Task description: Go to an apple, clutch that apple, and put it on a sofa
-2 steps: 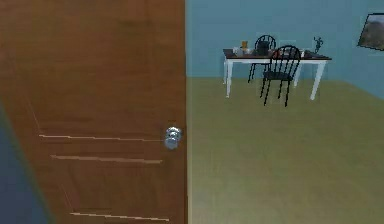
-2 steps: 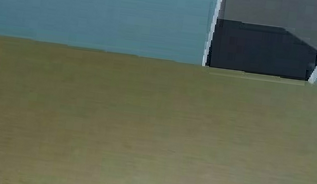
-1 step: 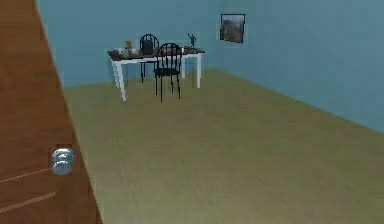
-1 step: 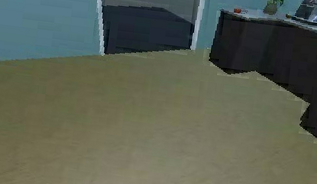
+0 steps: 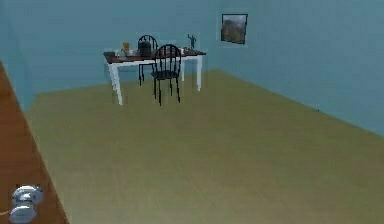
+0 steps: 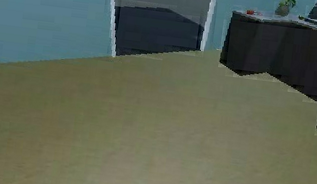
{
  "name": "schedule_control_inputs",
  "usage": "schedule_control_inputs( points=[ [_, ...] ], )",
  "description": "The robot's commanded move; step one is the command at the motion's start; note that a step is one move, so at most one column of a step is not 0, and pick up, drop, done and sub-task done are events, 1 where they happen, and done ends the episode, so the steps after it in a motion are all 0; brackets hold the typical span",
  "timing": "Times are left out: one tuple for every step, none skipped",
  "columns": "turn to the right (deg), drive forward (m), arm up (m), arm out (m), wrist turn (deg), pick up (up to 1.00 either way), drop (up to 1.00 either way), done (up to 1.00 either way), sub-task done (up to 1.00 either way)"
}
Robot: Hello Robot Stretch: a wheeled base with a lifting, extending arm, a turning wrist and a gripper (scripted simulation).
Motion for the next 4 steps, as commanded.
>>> schedule_control_inputs(
  points=[
    [9.0,0.00,0.00,0.00,0.0,0.00,0.00,0.00,0.00],
    [0.0,0.55,0.00,0.00,0.0,0.00,0.00,0.00,0.00],
    [-33.0,0.00,0.00,0.00,0.0,0.00,0.00,0.00,0.00],
    [0.0,1.00,0.00,0.00,0.0,0.00,0.00,0.00,0.00]
  ],
)
